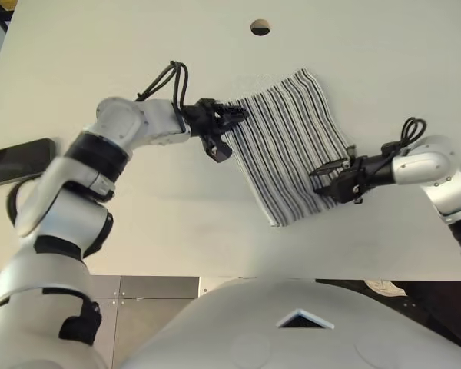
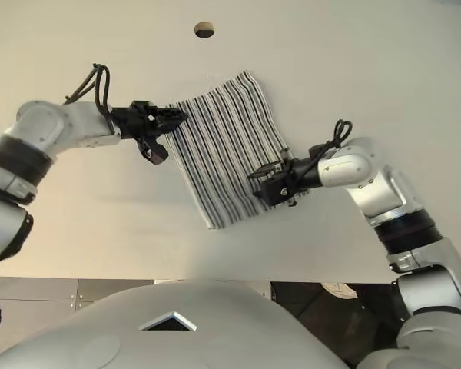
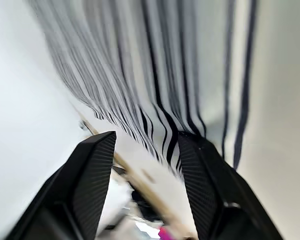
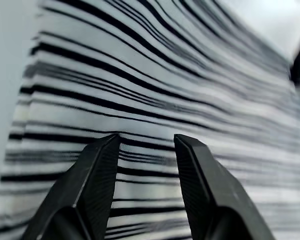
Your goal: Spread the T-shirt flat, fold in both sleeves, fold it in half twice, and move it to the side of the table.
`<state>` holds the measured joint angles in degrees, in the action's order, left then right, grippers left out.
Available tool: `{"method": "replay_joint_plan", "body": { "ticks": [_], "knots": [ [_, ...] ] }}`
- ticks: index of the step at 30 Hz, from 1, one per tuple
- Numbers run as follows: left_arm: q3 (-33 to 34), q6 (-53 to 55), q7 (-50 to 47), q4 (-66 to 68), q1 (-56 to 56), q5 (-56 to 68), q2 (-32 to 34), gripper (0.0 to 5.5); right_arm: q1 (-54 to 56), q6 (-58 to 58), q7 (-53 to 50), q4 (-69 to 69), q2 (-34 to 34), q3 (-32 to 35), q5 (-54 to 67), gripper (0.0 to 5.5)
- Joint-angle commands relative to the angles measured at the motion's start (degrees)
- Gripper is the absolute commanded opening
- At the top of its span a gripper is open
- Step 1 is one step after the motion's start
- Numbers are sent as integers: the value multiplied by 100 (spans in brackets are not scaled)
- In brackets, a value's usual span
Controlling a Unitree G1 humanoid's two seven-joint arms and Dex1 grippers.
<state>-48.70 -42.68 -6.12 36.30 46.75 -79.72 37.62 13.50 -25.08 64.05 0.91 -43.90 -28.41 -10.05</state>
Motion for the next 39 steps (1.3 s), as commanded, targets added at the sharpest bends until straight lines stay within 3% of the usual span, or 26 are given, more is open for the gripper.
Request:
{"method": "replay_joint_plan", "body": {
  "ticks": [1, 8, 12, 16, 18, 22, 29, 39],
  "knots": [
    [-477, 26, -830, 189, 239, -524, 31, 231, 101, -160, -394, 134, 314, 80, -106, 200],
    [-635, 187, -1547, 967, 541, -521, -73, 231, 106, -235, -689, 220, 440, 307, 84, 200],
    [702, -362, -1093, 1074, 337, 1683, -69, 231, -108, 294, -496, -267, 421, 928, 1550, 200],
    [1816, -706, 526, 331, -185, 4755, 241, 231, -283, 569, -230, -152, 59, 1784, 2636, 200],
    [1749, -481, 1708, -794, -916, 6415, 769, 231, -466, 402, 43, 292, -330, 2118, 2692, 200],
    [1061, 271, 3773, -2757, -2577, 8478, 2196, 298, -766, 232, 628, 1300, -1067, 2523, 2665, 273],
    [1064, 948, 5165, -3531, -4022, 8399, 2686, 383, -1003, -578, 844, 1918, -1490, 2337, 1706, 362],
    [1356, 308, 5061, -3207, -4493, 7085, 1648, 383, -806, -2762, -633, 2224, -918, 1979, -69, 362]
  ]
}}
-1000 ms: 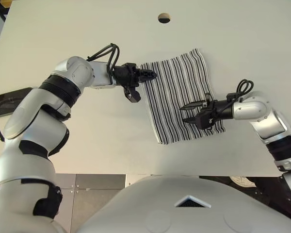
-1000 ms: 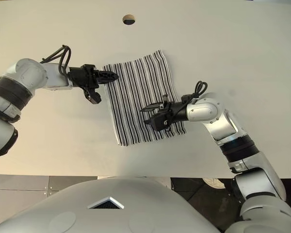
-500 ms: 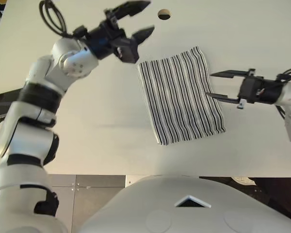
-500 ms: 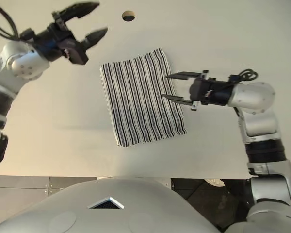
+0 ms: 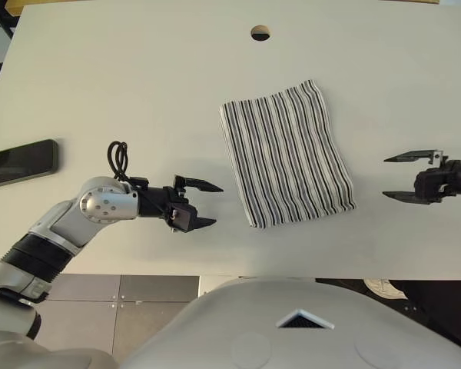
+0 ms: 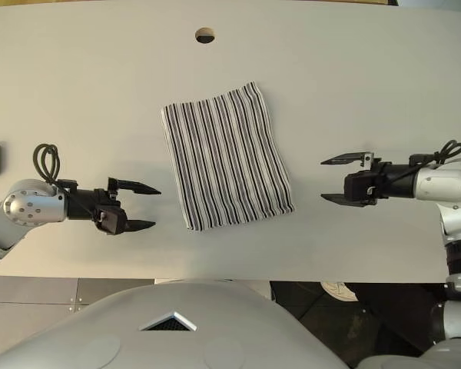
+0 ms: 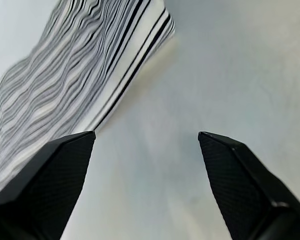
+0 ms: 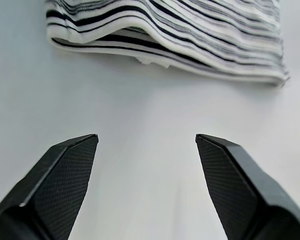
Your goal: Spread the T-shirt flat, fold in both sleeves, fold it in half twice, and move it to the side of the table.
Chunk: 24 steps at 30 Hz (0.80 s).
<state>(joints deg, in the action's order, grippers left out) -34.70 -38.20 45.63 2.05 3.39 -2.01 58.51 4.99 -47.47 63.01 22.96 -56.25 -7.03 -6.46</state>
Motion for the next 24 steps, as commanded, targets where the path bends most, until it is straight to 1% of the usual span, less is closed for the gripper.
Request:
{"method": "replay_joint_plan", "body": {
  "ticks": [1, 6, 17, 23, 24],
  "knots": [
    [2, -219, -191, 221, -162, -777, -580, 383, 30, -672, -704, 50, 391, -215, -568, 362],
    [156, -500, -473, 522, -116, -1134, -1084, 383, 86, -1012, -1240, 131, 618, -467, -907, 362],
    [223, -688, -429, 734, -48, -1299, -1504, 383, 558, -1259, -2154, 551, 912, -1013, -1764, 362],
    [163, -742, -222, 772, -45, -1187, -1591, 300, 697, -1258, -2348, 649, 892, -1240, -1823, 269],
    [163, -736, -210, 768, -42, -1195, -1623, 277, 721, -1262, -2357, 660, 890, -1276, -1806, 243]
  ]
}}
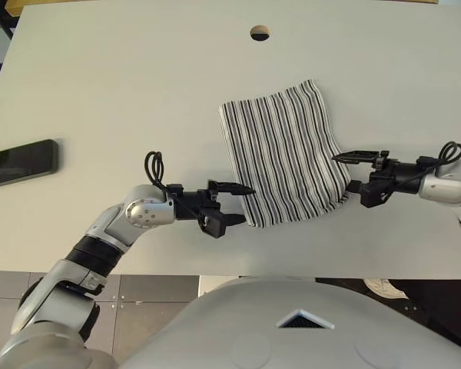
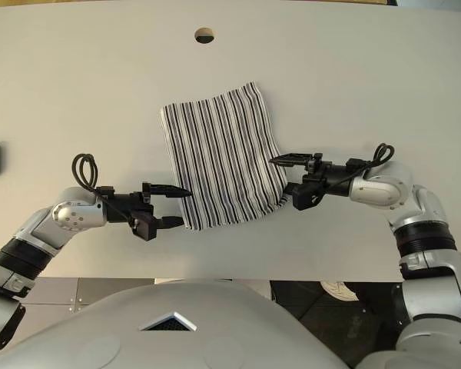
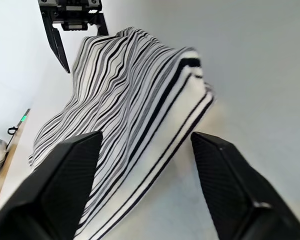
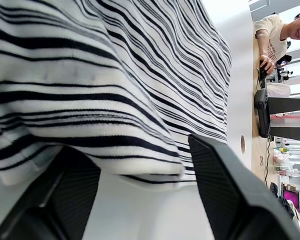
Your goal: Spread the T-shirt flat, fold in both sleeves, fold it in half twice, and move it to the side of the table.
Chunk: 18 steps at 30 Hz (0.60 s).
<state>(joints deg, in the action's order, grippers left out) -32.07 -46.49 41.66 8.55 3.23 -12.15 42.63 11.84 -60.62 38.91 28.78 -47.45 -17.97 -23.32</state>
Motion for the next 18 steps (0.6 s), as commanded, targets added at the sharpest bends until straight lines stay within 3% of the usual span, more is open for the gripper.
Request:
{"method": "replay_joint_plan", "body": {
  "ticks": [1, 10, 14, 18],
  "knots": [
    [-100, 100, 197, 115, -20, -186, -63, 266, 50, 51, 54, 83, 10, -215, -87, 228],
    [-124, 181, 388, 181, 55, -83, -259, 114, 36, 106, 119, -35, -47, -410, 214, 58],
    [-97, 219, 440, 185, 82, -42, -310, 69, 48, 145, 174, -84, -51, -438, 309, 20],
    [-117, 250, 520, 131, 64, 42, -325, 20, 57, 186, 254, -121, -62, -445, 420, 16]
  ]
}}
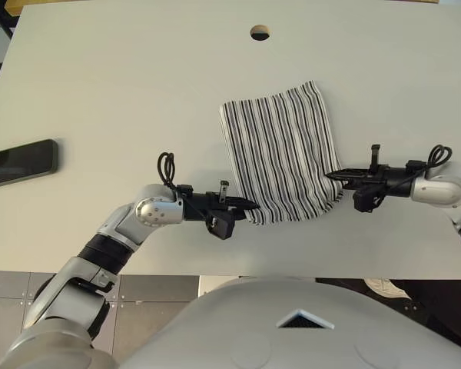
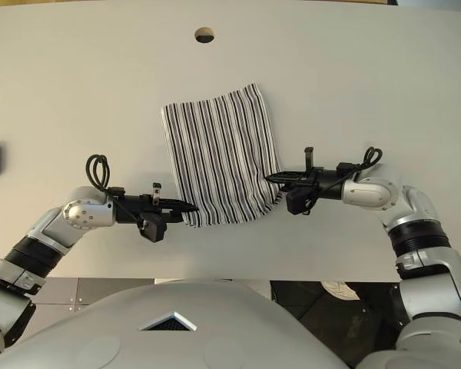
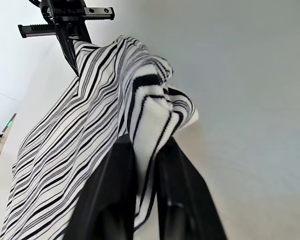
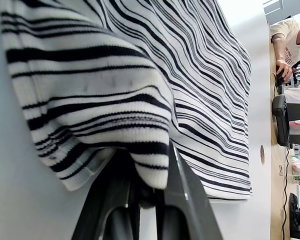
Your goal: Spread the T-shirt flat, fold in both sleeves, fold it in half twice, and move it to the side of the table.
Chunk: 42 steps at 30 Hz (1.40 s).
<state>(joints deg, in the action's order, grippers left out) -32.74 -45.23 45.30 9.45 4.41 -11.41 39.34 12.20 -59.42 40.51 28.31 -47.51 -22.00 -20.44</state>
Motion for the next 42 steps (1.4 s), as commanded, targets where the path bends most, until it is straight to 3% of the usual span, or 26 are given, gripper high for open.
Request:
{"method": "replay_joint_plan", "body": {
  "ticks": [1, 5, 9, 12, 15, 19, 26, 42],
  "knots": [
    [-55, 132, 185, 22, -64, 4, 1, 13, 10, 81, 121, -86, -62, -47, 184, 16],
    [-76, 489, 561, -335, -185, 734, 75, 10, -215, 494, 638, -399, -169, -145, 954, 16],
    [32, 2132, 1717, -1598, -466, 2935, 631, 10, -944, 2236, 2147, -1797, -823, -252, 2995, 15],
    [247, 3257, 2259, -2266, -591, 3951, 1059, 10, -1335, 3135, 2777, -2456, -1205, -123, 3659, 14],
    [488, 3849, 2451, -2659, -655, 4480, 1079, 10, -1605, 3713, 3143, -2952, -1430, 60, 4029, 14],
    [704, 4156, 2595, -2787, -838, 4492, 1047, 10, -1858, 4323, 3434, -3597, -1494, 382, 4537, 14],
    [1272, 4029, 2140, -1788, -345, 3976, 148, 10, -1141, 4854, 2623, -3398, -393, 881, 4403, 14],
    [1694, 3404, 1684, 447, 359, 2478, -685, 10, -546, 4325, 2369, -2048, 585, 951, 3268, 14]
  ]
}}
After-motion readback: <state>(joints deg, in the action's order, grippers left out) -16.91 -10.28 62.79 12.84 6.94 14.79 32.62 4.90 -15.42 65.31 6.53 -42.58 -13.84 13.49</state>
